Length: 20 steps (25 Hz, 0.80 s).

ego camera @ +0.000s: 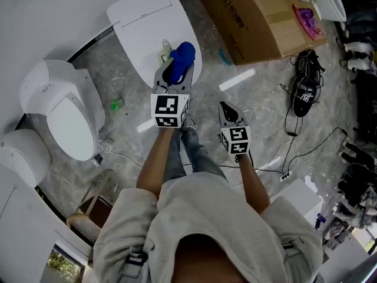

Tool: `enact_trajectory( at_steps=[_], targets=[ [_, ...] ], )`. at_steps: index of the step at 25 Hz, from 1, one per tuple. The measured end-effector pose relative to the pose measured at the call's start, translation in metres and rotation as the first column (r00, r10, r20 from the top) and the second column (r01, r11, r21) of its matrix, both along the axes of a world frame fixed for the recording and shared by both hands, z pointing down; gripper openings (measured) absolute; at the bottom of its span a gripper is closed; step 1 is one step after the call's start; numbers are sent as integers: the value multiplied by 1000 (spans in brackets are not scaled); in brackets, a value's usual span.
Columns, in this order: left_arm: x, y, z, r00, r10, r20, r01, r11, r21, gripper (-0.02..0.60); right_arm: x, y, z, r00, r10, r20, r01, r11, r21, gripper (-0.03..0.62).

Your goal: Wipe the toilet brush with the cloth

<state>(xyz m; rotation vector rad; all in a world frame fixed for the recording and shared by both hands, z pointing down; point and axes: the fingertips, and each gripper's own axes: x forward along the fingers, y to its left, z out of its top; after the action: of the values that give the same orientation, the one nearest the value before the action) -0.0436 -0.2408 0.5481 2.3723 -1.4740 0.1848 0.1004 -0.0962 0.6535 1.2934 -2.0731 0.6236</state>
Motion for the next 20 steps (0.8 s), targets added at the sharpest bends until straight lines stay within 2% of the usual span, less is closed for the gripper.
enact_trajectory(
  at_steps=[4, 11, 20],
  targets=[
    [-13, -7, -7, 999, -32, 2, 32, 999, 8, 163, 1, 1, 1, 1000, -2, 2, 2, 1000, -3, 32],
    [-20, 2, 31, 998, -58, -2, 57, 994, -95, 163, -3, 0, 3, 1000, -11, 6, 11, 1000, -7, 32],
    [-15, 15, 86, 1000, -26, 17, 29, 983, -181, 163, 1, 2, 10, 1000, -12, -2, 12, 1000, -26, 32]
  ],
)
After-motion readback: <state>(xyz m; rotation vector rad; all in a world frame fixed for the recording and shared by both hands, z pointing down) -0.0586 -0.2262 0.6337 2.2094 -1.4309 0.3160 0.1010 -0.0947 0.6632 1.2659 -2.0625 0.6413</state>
